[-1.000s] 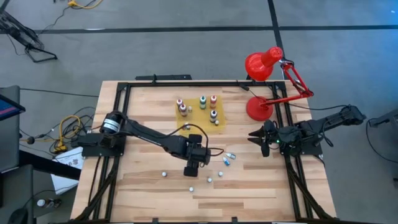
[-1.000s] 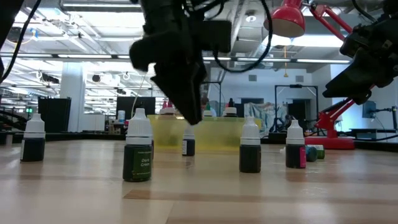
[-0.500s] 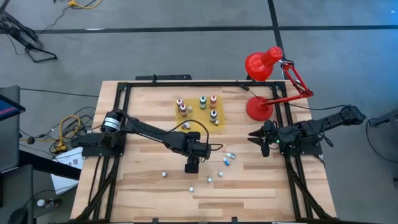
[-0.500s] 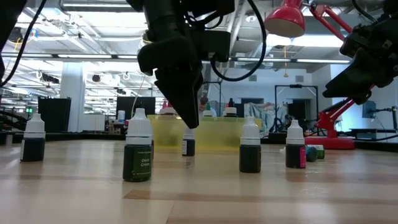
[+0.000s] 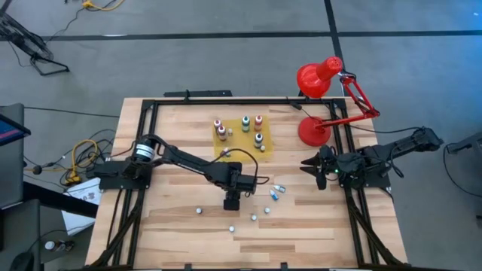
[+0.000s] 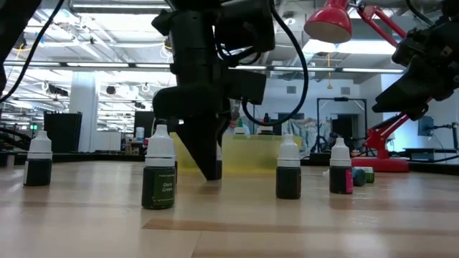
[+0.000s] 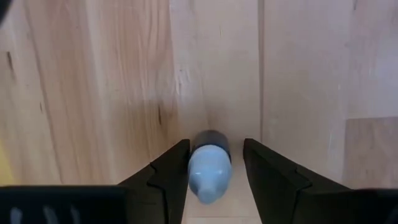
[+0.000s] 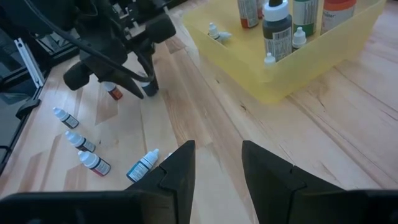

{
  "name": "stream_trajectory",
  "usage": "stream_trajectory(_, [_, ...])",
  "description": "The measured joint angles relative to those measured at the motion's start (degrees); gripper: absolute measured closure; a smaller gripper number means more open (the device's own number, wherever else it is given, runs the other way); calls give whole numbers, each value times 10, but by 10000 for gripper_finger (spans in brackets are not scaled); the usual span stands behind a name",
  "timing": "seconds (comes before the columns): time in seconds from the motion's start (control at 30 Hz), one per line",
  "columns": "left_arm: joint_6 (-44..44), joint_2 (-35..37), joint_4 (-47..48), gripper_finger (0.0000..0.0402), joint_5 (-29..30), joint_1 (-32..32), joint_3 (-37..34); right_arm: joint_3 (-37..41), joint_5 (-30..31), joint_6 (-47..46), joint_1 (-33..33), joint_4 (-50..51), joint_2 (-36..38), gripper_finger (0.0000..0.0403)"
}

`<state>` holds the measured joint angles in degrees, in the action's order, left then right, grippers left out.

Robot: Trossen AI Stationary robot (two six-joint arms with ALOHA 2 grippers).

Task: Pick & Place food coloring
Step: Put the small white food coloring in the bin

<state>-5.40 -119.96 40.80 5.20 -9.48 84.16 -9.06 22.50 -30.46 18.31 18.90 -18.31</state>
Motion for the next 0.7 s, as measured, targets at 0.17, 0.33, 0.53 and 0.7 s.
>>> stream_trajectory(0.17, [1, 8, 1, 255, 6, 1, 0, 0, 0, 0, 0, -1, 0, 281])
stream_trajectory(0.33, [1, 8, 3, 255, 7, 2, 0, 0, 0, 0, 0, -1, 0, 281])
stream_trajectory(0.53, [-4, 13, 23, 255, 6, 2, 9, 0, 0, 0, 0, -1, 0, 281])
stream_trajectory(0.7, [-11, 14, 60, 255, 7, 2, 32, 0, 0, 0, 0, -1, 0, 281])
